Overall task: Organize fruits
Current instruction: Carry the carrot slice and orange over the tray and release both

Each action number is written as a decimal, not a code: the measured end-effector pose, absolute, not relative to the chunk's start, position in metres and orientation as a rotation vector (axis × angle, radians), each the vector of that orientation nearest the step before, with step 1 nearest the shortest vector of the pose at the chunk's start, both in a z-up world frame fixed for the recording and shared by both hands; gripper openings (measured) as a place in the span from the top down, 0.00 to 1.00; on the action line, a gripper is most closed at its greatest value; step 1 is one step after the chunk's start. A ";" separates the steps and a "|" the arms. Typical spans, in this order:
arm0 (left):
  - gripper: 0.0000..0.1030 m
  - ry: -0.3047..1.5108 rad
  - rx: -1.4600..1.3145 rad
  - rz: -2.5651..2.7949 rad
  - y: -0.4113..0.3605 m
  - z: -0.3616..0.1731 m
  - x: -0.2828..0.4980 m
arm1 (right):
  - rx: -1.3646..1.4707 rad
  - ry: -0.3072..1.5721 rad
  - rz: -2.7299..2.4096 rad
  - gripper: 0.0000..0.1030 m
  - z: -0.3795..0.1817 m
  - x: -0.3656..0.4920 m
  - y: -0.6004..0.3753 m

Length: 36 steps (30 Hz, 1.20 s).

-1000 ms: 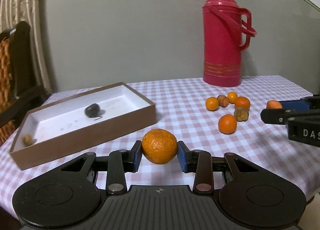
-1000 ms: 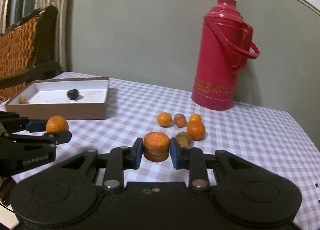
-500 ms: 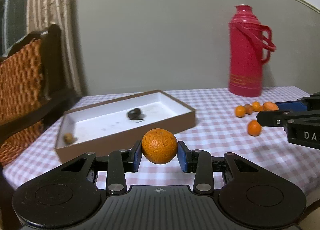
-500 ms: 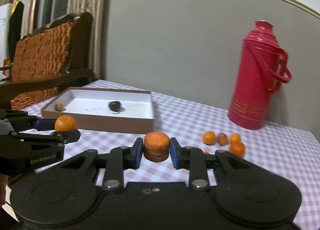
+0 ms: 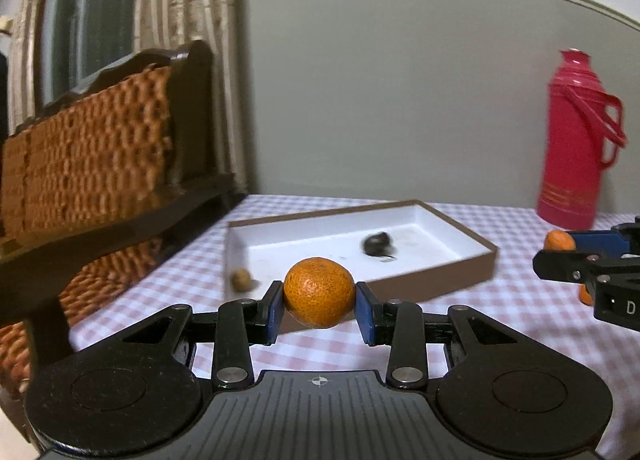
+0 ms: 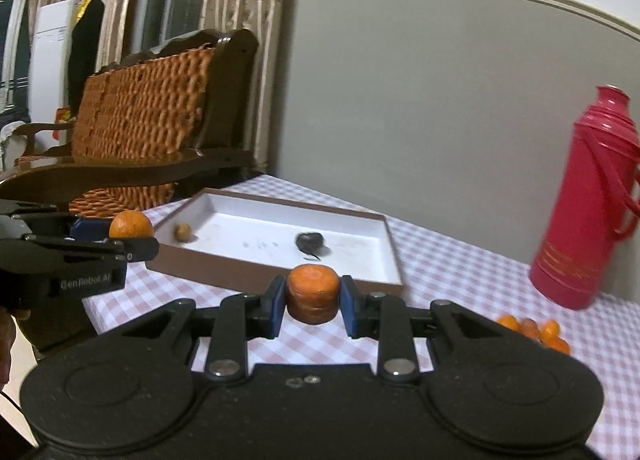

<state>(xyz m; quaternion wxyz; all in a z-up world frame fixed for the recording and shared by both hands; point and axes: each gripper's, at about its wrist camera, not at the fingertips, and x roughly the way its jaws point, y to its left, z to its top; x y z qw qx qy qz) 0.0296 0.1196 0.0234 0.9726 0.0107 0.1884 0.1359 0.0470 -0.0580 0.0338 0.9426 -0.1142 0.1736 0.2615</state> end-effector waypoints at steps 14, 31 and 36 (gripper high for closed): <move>0.63 0.347 -0.030 0.341 0.162 0.026 0.071 | -0.215 0.338 0.531 0.81 0.035 0.107 -0.027; 0.63 0.396 -0.016 0.370 0.191 0.011 0.132 | -0.192 0.380 0.502 0.81 0.021 0.194 -0.021; 0.63 0.396 -0.009 0.368 0.194 0.006 0.149 | -0.193 0.393 0.503 0.81 0.016 0.209 -0.019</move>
